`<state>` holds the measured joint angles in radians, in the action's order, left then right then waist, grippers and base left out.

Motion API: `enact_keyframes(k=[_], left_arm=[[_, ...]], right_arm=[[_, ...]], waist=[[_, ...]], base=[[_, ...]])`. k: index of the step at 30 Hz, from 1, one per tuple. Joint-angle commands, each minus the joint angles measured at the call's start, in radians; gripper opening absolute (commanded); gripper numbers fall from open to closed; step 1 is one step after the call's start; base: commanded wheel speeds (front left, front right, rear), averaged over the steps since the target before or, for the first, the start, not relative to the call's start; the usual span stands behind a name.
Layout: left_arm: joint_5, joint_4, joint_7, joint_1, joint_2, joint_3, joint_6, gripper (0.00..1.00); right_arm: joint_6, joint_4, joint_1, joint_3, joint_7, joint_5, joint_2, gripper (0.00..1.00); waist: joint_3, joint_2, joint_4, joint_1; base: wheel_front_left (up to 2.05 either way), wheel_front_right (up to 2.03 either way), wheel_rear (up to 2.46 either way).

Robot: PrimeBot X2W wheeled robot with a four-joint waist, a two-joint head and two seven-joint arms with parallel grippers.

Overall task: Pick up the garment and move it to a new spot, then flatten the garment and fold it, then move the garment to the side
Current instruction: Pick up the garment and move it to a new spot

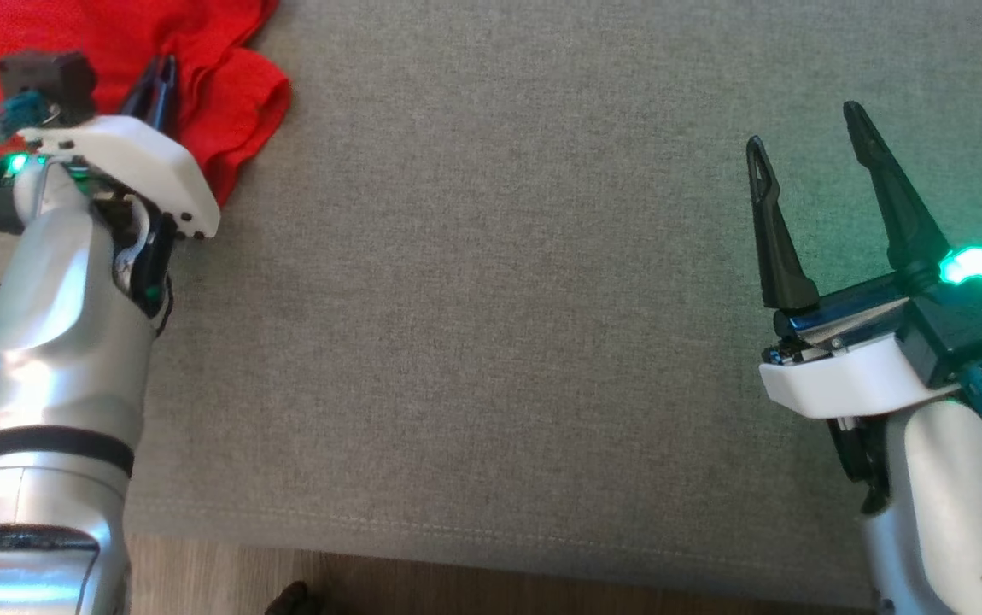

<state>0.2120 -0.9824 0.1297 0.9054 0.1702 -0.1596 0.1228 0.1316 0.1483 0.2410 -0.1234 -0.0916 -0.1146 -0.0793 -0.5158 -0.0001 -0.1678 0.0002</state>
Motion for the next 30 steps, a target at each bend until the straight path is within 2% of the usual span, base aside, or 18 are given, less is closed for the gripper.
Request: enact_keyframes(k=[1, 5, 8, 16, 20, 26, 30], left_arm=[[0.009, 0.019, 0.033, 0.010, 0.053, 0.026, -0.008, 0.00], [0.031, 0.052, 0.110, 0.003, 0.061, 0.060, -0.031, 0.00], [0.060, 0.130, 0.129, -0.016, 0.062, 0.098, -0.030, 0.00], [0.087, 0.543, 0.132, -0.153, 0.043, 0.227, -0.034, 0.00], [0.093, 0.668, 0.132, -0.210, 0.024, 0.238, -0.024, 0.00], [0.111, 0.774, 0.112, -0.249, 0.017, 0.224, -0.018, 0.00], [0.111, 0.868, 0.049, -0.271, 0.011, 0.209, -0.038, 0.00]], right_arm=[[-0.001, 0.028, 0.016, -0.024, -0.013, -0.002, 0.011, 1.00], [-0.001, 0.003, 0.018, -0.027, -0.030, 0.008, 0.016, 1.00], [-0.001, -0.023, 0.011, -0.026, -0.043, 0.018, 0.020, 1.00], [-0.001, -0.087, -0.014, -0.016, -0.080, 0.054, 0.027, 1.00], [-0.001, -0.116, -0.030, -0.021, -0.093, 0.078, 0.028, 1.00], [-0.001, -0.127, -0.036, -0.021, -0.107, 0.114, 0.029, 1.00], [-0.001, -0.132, -0.043, -0.019, -0.118, 0.134, 0.029, 1.00]], waist=[[0.015, 0.0001, -0.002, -0.0002], [0.063, 0.0001, 0.002, -0.0002], [0.112, 0.0001, 0.006, -0.0002], [0.242, 0.0001, 0.032, -0.0002], [0.300, 0.0001, 0.053, -0.0002], [0.339, 0.0001, 0.097, -0.0002], [0.349, 0.0001, 0.158, -0.0002]], base=[[0.00, 0.00, 0.00], [0.00, 0.00, 0.00], [0.00, 0.00, 0.00], [0.00, 0.00, 0.00], [0.00, 0.00, 0.00], [0.00, 0.00, 0.00], [0.00, 0.00, 0.00]])
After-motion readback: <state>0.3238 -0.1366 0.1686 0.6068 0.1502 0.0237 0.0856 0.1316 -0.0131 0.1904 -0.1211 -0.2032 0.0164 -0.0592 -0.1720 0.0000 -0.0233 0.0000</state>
